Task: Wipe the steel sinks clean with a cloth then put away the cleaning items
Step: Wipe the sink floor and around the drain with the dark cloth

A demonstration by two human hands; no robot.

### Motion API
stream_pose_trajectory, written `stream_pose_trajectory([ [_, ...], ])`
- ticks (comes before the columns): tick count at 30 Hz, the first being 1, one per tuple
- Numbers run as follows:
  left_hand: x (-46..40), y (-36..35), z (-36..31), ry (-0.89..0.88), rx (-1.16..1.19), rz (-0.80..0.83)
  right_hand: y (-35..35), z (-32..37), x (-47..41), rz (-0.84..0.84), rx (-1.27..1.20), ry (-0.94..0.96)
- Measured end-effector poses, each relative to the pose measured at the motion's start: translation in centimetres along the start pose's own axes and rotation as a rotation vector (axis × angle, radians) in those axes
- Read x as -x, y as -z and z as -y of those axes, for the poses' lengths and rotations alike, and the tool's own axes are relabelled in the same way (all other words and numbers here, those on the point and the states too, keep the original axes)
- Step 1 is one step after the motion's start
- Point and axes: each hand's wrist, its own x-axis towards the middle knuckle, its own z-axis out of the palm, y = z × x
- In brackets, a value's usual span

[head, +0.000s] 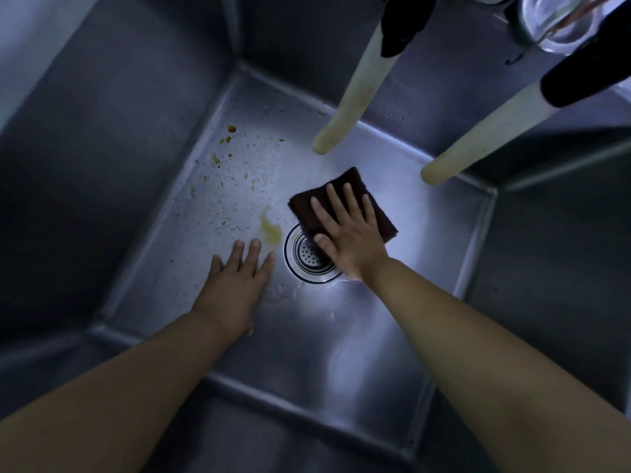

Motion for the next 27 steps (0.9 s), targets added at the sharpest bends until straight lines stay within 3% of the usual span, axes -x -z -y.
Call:
stream_pose_trajectory([
  [8, -0.5, -0.8, 0.5, -0.022, -0.027, -0.027, 1.1, -5.7, -1.7, -0.044, -0.066, -0.408],
  [11, -0.6, -1.0, 0.7, -0.039, -0.024, -0.047, 1.1, -4.9, -2.4, -0.035, -0.076, -0.467],
  [18, 0.0, -0.8, 1.5, -0.111, 0.010, -0.064, -0.9, 2.4, 5.3, 0.021, -0.052, -0.424],
  [23, 0.9, 0.7, 4.1, -0.195, 0.099, 0.024, -2.3, 8.8, 11.8, 0.073, -0.017, -0.354],
  [27, 2.3, 1.5, 6.9, -0.090, 0.013, -0.069, -3.1, 13.6, 14.7, 0.110, 0.029, -0.166],
])
